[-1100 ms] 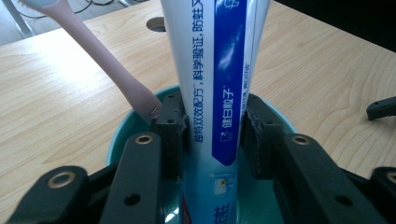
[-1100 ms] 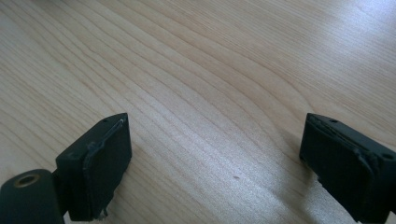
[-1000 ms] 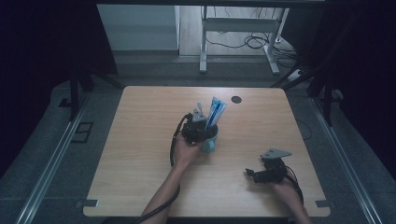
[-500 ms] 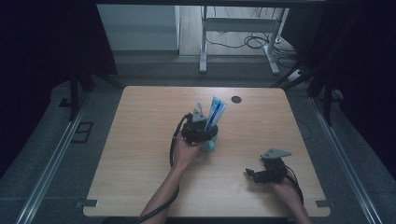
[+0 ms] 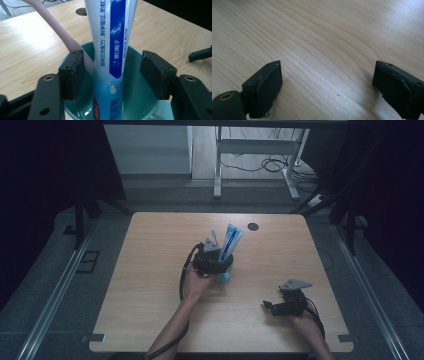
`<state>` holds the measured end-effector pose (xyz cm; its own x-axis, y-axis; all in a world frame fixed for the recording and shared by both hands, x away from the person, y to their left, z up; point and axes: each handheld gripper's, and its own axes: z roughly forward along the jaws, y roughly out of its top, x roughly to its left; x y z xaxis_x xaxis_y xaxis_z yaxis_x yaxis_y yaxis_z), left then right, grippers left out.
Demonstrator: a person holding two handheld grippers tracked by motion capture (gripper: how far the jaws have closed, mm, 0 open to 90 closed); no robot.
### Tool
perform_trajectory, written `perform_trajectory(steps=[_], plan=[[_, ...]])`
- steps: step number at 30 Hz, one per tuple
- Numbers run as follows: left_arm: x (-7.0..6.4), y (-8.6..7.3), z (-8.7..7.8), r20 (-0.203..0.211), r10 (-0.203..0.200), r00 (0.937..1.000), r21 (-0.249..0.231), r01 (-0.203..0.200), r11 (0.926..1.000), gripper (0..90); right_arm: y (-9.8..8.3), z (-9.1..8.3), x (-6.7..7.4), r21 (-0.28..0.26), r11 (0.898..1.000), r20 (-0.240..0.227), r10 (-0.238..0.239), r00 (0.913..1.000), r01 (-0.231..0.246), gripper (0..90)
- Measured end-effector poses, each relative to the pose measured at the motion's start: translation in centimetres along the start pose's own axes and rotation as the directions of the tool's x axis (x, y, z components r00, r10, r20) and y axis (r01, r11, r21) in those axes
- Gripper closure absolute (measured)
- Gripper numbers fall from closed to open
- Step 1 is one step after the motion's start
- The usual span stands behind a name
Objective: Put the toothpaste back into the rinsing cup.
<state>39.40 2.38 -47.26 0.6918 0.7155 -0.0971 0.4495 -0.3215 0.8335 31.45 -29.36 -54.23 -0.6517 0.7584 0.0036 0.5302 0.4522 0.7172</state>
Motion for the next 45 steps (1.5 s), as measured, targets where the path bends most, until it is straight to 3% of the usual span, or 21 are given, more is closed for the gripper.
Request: perform_trajectory(steps=[6, 12, 21, 35, 45], plan=[[0.0, -0.1, -0.3, -0.011, -0.004, 0.9999, -0.011, 0.004, 0.9999, 29.1, 0.0, 0.0, 0.0, 0.0, 1.0, 0.0, 0.0, 1.0, 0.0, 9.1], [0.1, -0.2, -0.8, 0.014, -0.022, 0.9997, -0.013, 0.022, 0.9997, 26.1, 0.0, 0.0, 0.0, 0.0, 1.0, 0.0, 0.0, 1.0, 0.0, 9.1], [-0.6, 0.1, -1.2, 0.04, -0.006, 0.9992, -0.024, 0.007, 0.9997, 23.5, 0.0, 0.0, 0.0, 0.0, 1.0, 0.0, 0.0, 1.0, 0.0, 9.1], [-0.8, 0.6, -2.2, 0.052, 0.0, 0.9986, -0.016, 0.001, 0.9999, 15.4, 0.0, 0.0, 0.0, 0.0, 1.0, 0.0, 0.0, 1.0, 0.0, 9.1], [-0.7, 0.3, -3.3, 0.055, -0.014, 0.9984, -0.009, 0.014, 0.9999, 14.7, 0.0, 0.0, 0.0, -0.001, 1.0, 0.0, -0.001, 1.0, 0.001, 9.1]])
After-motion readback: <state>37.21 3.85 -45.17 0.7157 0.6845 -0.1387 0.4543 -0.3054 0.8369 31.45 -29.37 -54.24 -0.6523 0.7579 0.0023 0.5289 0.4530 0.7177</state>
